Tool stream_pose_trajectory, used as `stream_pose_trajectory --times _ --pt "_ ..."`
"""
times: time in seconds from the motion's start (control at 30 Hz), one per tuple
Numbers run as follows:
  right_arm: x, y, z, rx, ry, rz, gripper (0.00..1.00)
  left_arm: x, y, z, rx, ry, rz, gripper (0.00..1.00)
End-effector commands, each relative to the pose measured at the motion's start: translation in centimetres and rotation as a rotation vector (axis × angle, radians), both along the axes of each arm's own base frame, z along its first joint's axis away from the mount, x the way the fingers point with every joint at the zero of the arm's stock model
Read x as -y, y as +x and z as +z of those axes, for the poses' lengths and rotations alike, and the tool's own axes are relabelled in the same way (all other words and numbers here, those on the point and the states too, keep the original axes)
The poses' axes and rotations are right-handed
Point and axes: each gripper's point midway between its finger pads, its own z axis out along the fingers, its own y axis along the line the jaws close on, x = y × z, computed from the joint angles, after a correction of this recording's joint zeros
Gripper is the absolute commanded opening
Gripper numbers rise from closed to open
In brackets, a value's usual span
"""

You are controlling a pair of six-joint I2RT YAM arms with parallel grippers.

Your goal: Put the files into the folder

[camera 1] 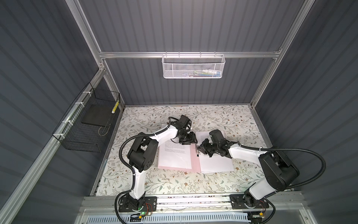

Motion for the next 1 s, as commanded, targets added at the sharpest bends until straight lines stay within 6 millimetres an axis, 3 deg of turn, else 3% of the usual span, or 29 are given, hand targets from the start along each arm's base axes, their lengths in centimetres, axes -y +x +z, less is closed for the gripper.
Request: stream_pose_trajectory --times 0.0,0.33,0.7,0.97 --pt "0.3 -0.8 -0.8 -0.032 0.004 0.000 0.07 0.1 -0.9 -1.2 -0.032 0.003 -0.026 0.56" --pt "-0.4 -0.8 -0.2 -0.022 0.059 0.005 0.19 0.7 -1.6 -1.6 -0.038 0.007 -0.038 0.56" --pt "-0.8 -0.4 0.0 -0.019 0.075 0.009 0.21 0.9 -1.8 -2.0 -0.046 0.004 -0.041 0.56" --pt "-0.8 -0.6 -0.2 -0.032 0.079 0.005 0.16 1.1 -1.6 -2.0 -0.046 0.001 -0.043 0.56"
